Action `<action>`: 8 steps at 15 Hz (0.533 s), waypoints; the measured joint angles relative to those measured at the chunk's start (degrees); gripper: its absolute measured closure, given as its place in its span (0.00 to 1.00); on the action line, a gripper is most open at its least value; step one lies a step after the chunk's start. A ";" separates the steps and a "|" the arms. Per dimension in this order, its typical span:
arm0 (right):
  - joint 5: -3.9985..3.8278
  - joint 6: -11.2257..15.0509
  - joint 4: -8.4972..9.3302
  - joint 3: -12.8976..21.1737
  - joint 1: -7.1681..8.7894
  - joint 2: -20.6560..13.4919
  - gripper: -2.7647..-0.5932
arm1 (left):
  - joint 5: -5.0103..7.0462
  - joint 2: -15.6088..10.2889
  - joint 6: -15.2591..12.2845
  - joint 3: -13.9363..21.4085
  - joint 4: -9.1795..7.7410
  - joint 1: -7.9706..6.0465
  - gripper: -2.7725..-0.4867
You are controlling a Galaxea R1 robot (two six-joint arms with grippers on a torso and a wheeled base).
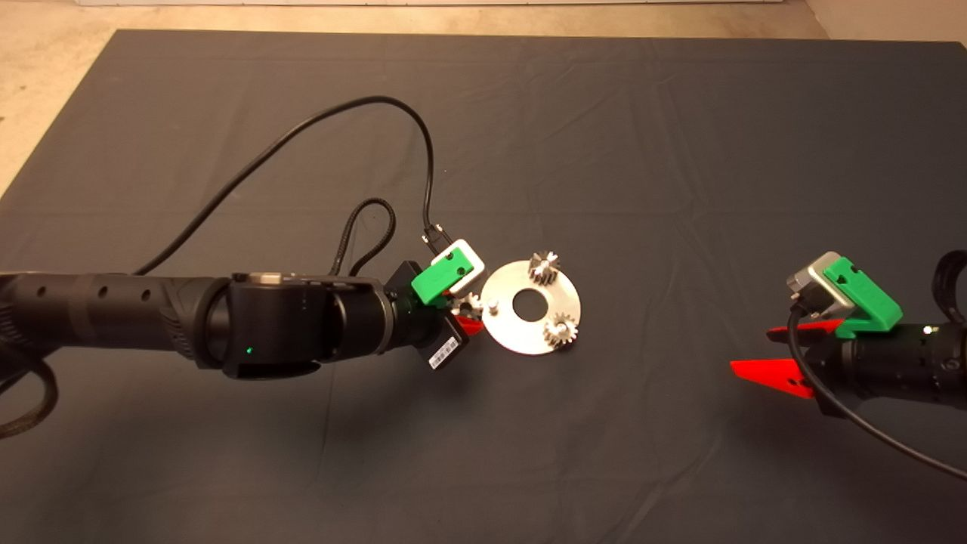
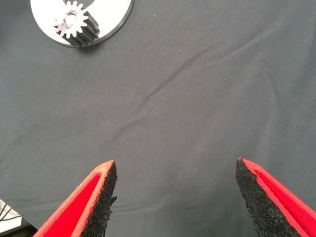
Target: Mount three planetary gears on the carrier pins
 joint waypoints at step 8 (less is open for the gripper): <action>0.07 0.00 0.00 0.00 0.01 0.16 0.45 | 0.02 2.94 -0.05 -2.93 0.02 0.02 0.91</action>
